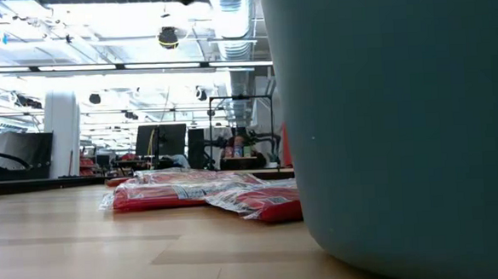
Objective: Sort popcorn bags into baskets
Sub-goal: Put the popcorn bag into the blue container
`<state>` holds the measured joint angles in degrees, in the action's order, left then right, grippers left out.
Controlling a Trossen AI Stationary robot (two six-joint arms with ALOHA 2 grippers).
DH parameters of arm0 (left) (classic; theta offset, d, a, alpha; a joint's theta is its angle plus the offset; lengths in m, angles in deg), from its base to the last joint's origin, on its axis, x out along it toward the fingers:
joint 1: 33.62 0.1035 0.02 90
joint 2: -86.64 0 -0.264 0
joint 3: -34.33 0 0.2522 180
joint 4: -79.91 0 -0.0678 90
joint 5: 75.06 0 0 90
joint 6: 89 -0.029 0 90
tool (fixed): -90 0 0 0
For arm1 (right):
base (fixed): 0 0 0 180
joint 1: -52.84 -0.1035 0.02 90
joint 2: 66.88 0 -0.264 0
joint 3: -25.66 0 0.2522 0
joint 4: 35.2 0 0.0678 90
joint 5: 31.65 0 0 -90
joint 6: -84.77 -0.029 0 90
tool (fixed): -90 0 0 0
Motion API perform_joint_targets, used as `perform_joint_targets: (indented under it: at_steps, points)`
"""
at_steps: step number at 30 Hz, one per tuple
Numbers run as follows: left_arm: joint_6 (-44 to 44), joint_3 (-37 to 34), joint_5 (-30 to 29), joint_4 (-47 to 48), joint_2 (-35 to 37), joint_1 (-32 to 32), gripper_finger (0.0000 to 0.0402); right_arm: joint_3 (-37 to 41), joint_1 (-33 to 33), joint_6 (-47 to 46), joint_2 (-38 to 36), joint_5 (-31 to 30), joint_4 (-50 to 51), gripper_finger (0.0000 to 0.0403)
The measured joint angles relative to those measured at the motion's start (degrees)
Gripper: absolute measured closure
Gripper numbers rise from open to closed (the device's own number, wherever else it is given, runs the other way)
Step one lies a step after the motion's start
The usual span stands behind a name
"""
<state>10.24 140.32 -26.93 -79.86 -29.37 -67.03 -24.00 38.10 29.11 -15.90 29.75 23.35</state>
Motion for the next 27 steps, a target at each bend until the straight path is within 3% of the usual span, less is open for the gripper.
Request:
perform_joint_targets:
  at_steps: [7, 13, 17, 27]
  points:
    - [1.08, 3.11, 5.34, 0.69, -3.89, 0.63, 0.0401, 0.02, 0.00, 0.00, 0.00, 0.00, 0.01, 0.0302]
    - [4.79, 3.66, 5.74, 3.64, -4.14, 0.68, 0.0401, 0.02, -0.02, 0.00, 0.00, 0.00, -0.04, 0.0302]
    - [7.59, 3.64, 9.42, 4.11, -4.19, 0.66, 0.0401, 0.02, -0.02, -0.42, 0.00, 0.00, -0.06, 0.0302]
    - [9.46, 3.60, 10.15, 5.32, -4.19, 0.67, 0.0401, 0.02, -0.02, -0.39, 0.00, 0.00, -0.01, 0.0302]
